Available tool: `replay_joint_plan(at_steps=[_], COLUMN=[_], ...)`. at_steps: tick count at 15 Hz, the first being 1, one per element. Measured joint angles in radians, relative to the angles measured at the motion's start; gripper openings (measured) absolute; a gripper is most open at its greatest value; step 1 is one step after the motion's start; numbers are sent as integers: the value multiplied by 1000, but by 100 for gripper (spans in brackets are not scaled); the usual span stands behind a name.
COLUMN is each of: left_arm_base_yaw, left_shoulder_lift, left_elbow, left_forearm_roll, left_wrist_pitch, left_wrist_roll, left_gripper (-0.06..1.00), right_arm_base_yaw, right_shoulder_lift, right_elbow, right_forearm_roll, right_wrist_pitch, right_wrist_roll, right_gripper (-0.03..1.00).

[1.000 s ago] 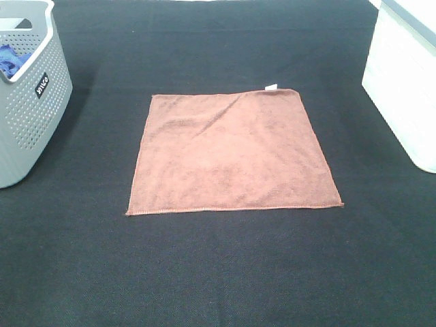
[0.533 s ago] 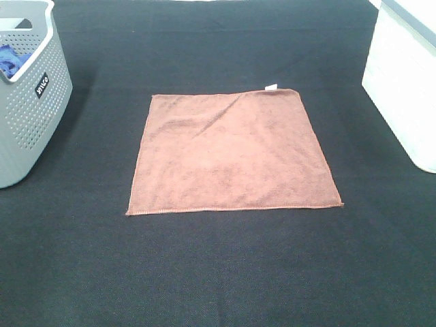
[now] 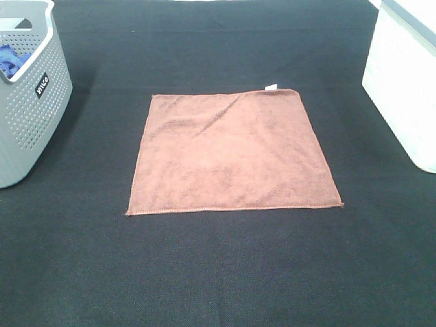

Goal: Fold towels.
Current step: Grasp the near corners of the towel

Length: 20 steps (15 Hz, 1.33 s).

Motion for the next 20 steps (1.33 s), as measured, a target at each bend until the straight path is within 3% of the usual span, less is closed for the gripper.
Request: replay_joint_plan(at_steps=[20], left_arm_base_yaw=[0], left_shoulder_lift=[0], left_elbow=[0], left_forearm_roll=[0], left_wrist_pitch=[0], left_wrist_roll=[0], left_gripper=[62], right_arm_base_yaw=[0], right_shoulder_lift=[0], right_elbow=[0], right_forearm_roll=[0], right_wrist_pitch=[0], right_wrist_roll=[0], right_gripper=[81])
